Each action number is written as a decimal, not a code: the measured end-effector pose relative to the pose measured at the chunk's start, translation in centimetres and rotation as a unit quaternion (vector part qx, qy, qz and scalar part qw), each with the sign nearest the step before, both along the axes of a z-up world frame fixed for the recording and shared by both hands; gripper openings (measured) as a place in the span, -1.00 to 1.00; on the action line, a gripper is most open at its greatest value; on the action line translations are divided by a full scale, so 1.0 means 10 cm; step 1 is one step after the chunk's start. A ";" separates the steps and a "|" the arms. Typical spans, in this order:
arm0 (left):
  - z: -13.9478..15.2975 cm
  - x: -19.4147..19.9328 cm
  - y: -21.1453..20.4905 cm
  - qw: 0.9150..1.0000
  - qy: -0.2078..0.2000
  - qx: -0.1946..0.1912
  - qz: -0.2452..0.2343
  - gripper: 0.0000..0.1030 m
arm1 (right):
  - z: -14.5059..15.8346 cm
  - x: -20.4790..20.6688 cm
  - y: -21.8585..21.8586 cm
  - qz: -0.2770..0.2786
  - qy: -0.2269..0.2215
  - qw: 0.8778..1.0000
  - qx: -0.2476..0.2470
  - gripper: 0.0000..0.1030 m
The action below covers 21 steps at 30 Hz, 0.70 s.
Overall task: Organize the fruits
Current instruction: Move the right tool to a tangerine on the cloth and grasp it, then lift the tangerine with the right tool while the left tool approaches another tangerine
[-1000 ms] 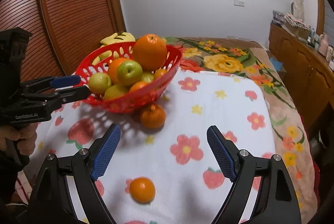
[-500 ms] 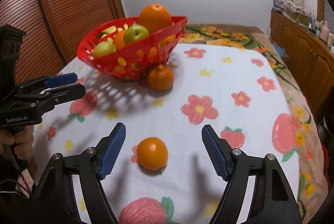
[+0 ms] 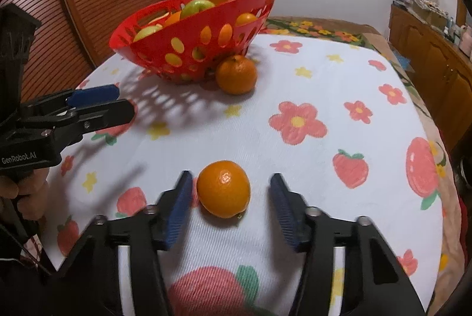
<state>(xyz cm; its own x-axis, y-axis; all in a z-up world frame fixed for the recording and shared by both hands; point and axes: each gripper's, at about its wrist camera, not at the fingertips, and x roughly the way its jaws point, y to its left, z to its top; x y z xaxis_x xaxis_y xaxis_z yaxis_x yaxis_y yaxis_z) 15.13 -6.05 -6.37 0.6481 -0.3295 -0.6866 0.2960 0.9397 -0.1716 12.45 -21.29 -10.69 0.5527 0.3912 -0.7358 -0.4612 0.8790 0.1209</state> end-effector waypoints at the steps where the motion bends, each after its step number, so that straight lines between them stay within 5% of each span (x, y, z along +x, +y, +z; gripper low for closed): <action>1: -0.01 0.02 -0.03 1.000 0.003 -0.002 0.001 0.27 | 0.01 -0.01 -0.01 0.004 -0.001 1.000 0.001 -0.34; 21: -0.11 0.44 -0.71 0.998 0.009 -0.009 0.060 -0.05 | 0.25 -0.11 -0.80 -0.040 -0.043 0.998 0.032 -0.35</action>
<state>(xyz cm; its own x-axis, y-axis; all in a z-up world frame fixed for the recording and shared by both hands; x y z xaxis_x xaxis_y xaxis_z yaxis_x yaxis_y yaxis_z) 19.51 -13.18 -7.52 0.6710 -0.2629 -0.6933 0.1783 0.9648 -0.1933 11.32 -29.33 -8.21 0.6444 0.3884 -0.6587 -0.4013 0.9050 0.1411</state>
